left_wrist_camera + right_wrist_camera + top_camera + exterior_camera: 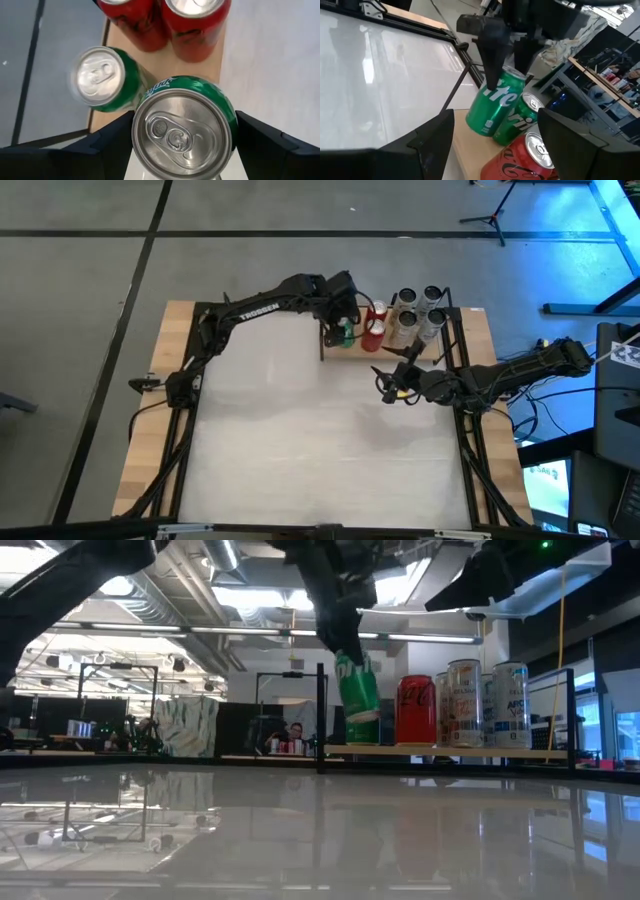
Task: Place canned beverage on shelf
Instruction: Put the green soda can on the shelf aligned with the other green soda can, then return to Home position
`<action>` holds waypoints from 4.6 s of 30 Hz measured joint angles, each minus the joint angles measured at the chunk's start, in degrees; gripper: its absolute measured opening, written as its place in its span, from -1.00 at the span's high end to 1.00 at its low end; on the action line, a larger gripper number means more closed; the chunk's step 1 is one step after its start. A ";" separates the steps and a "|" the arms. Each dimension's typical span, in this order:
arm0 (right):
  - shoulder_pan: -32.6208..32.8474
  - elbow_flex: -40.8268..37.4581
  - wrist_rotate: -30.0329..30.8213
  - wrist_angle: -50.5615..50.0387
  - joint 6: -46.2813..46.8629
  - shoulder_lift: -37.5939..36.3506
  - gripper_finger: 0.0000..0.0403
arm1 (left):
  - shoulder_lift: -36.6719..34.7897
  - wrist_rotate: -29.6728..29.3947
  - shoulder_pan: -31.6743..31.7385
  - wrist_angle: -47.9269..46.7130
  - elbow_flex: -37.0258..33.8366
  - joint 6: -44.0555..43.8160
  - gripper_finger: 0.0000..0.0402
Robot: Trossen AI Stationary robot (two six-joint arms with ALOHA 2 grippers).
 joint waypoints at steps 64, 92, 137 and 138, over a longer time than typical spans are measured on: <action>0.02 -0.07 -12.35 -2.18 3.20 0.04 -0.41 | -6.83 -7.66 -4.78 -2.59 0.93 0.42 -0.88; 0.00 -0.08 -26.62 0.99 8.81 0.63 -0.41 | -74.42 -5.34 -20.57 55.46 -95.56 -24.59 -0.84; -0.11 -32.55 -41.95 4.37 13.87 -45.30 0.99 | -88.65 -6.07 -28.65 74.61 -117.48 -17.69 0.91; -0.11 -32.98 -42.01 4.35 13.70 -45.95 0.99 | -89.28 -5.89 -28.66 75.21 -118.84 -17.91 0.93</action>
